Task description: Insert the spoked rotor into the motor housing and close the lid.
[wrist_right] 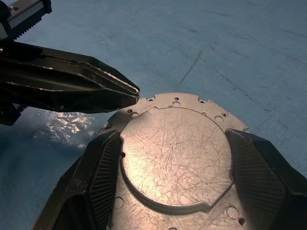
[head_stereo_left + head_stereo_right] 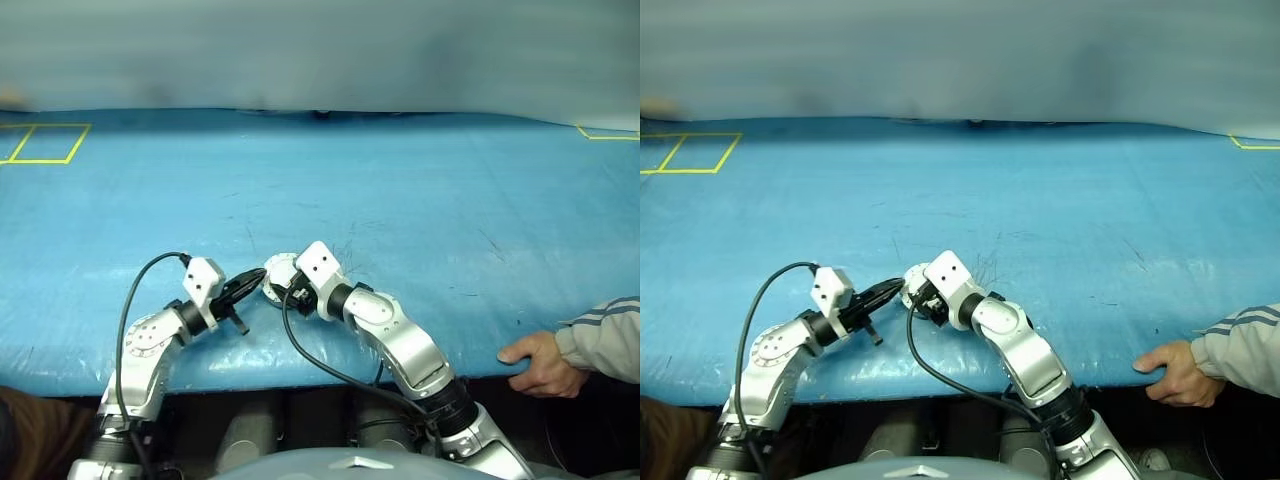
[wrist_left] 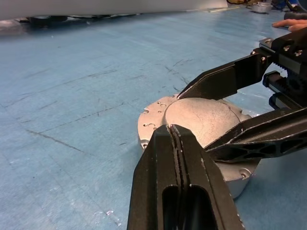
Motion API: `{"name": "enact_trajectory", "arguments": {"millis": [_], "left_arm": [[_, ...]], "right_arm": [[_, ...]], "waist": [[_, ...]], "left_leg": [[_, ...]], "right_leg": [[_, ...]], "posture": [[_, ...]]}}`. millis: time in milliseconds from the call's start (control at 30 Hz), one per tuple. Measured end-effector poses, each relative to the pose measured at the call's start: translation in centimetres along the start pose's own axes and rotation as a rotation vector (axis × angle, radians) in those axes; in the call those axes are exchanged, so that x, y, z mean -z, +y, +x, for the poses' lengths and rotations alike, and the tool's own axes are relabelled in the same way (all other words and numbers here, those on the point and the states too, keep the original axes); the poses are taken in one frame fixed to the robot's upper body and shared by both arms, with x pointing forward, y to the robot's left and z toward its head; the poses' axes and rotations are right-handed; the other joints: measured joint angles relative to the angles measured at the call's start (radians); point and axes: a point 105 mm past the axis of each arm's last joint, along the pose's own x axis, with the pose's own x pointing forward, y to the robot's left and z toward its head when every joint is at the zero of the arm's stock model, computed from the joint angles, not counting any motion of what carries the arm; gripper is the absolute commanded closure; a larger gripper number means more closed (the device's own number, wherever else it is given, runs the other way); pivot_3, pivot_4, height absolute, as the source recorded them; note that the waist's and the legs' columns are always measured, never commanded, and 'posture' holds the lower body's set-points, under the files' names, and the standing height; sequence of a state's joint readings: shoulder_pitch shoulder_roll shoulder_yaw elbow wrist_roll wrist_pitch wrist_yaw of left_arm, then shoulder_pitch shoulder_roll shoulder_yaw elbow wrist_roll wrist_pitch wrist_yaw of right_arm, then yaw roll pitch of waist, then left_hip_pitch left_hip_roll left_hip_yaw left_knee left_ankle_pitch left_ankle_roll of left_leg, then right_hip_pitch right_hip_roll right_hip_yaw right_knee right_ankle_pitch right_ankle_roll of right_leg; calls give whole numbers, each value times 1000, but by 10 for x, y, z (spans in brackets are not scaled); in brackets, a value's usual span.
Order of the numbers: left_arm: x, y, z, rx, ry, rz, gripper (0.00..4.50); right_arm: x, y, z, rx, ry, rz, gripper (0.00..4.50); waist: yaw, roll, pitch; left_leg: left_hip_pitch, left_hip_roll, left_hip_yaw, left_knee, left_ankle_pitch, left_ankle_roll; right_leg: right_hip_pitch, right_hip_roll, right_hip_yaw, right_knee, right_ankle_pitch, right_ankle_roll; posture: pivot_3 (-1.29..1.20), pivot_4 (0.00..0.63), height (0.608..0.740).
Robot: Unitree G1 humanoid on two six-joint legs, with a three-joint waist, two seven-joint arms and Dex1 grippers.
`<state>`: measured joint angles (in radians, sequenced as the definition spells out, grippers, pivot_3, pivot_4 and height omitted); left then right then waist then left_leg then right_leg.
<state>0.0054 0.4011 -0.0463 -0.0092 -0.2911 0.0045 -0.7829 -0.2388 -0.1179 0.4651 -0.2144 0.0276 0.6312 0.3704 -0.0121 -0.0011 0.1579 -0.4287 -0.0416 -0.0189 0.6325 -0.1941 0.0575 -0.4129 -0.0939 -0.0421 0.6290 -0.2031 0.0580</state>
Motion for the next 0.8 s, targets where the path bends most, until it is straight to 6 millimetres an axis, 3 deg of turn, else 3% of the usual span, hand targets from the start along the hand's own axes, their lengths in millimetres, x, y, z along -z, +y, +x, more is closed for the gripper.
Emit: {"name": "enact_trajectory", "arguments": {"millis": [233, 800], "left_arm": [[3, -2, 5, 13, 41, 33, 4500], [12, -6, -10, 5, 70, 9, 4500]], "right_arm": [[3, -1, -1, 13, 5, 7, 1395], [4, -2, -2, 16, 8, 16, 1395]], "waist": [[2, 0, -7], [4, 1, -11]], "left_leg": [[0, 0, 0, 0, 0, 0], [0, 0, -1, -2, 0, 0]], "right_leg": [[1, -1, 0, 0, 0, 0], [1, -3, 1, -1, -1, -1]], "posture": [[0, 150, 740], [0, 150, 740]]}}
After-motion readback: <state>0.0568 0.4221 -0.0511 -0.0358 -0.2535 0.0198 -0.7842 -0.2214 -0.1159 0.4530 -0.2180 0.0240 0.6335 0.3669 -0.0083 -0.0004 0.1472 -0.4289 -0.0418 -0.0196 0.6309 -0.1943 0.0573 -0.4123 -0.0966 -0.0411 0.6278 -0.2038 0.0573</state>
